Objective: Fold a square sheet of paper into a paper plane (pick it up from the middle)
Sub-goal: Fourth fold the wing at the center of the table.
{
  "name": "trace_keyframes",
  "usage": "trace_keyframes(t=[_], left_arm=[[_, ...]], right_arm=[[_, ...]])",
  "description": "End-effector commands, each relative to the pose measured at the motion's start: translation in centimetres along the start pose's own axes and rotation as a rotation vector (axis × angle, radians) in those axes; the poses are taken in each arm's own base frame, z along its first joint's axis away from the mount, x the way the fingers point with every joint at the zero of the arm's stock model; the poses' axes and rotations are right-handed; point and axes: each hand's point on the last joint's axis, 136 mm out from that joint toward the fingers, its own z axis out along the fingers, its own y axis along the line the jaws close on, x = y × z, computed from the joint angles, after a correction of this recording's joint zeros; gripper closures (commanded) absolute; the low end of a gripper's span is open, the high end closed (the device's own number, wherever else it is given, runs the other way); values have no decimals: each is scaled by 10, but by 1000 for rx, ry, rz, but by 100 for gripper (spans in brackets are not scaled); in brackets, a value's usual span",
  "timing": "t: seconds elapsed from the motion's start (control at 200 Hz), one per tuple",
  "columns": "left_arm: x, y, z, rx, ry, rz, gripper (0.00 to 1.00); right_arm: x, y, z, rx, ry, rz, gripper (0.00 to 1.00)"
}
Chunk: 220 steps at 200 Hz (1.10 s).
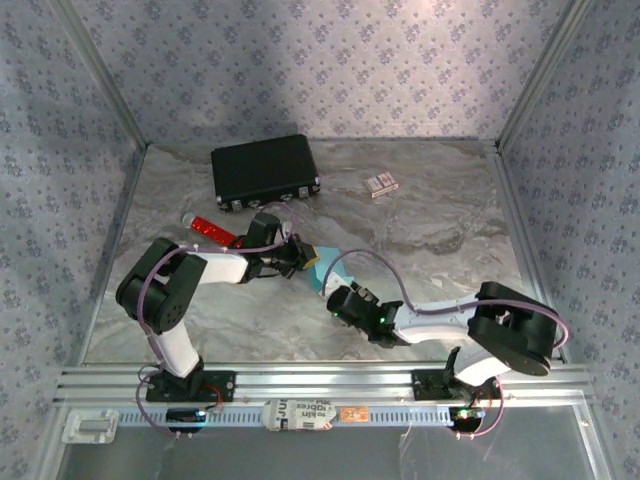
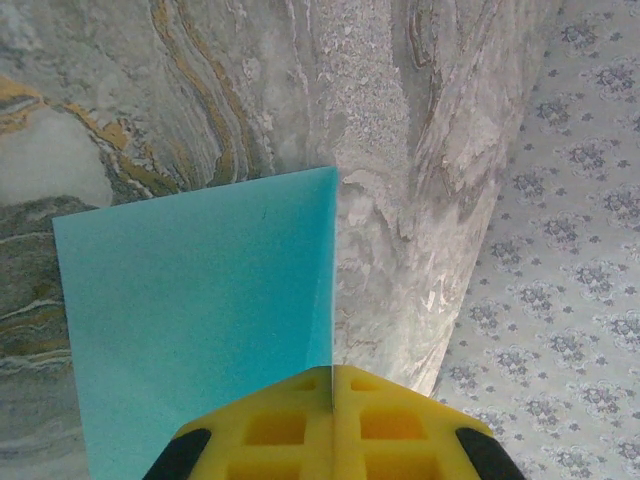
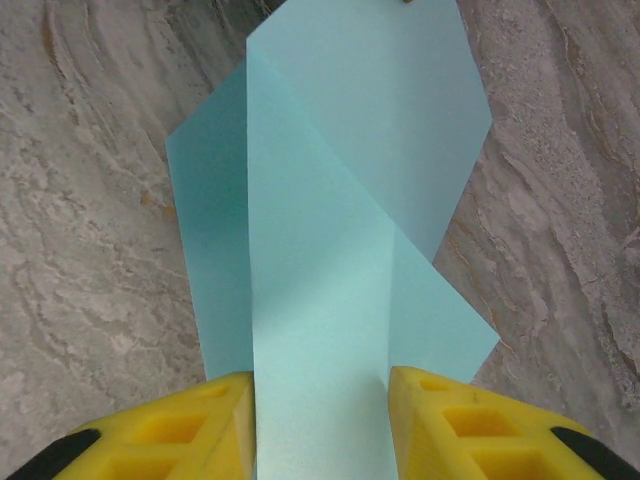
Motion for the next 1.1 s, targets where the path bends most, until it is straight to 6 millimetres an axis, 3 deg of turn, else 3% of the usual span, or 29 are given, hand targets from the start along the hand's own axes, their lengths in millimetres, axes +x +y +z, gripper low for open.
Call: trace_keyframes(t=[0.0,0.195,0.43,1.094], left_arm=[[3,-18,-6,43,2,25,97],[2,-19,-7,41,-2,25,97],[2,-18,-7,35,-3,23,98],[0,-16,-7,25,-15,21,98]], right_arm=[[3,-1,3,27,3,-9,61],[6,-4,4,55,9,-12,60],[6,-5,5,70,4,1,73],[8,-1,5,44,-2,60,84]])
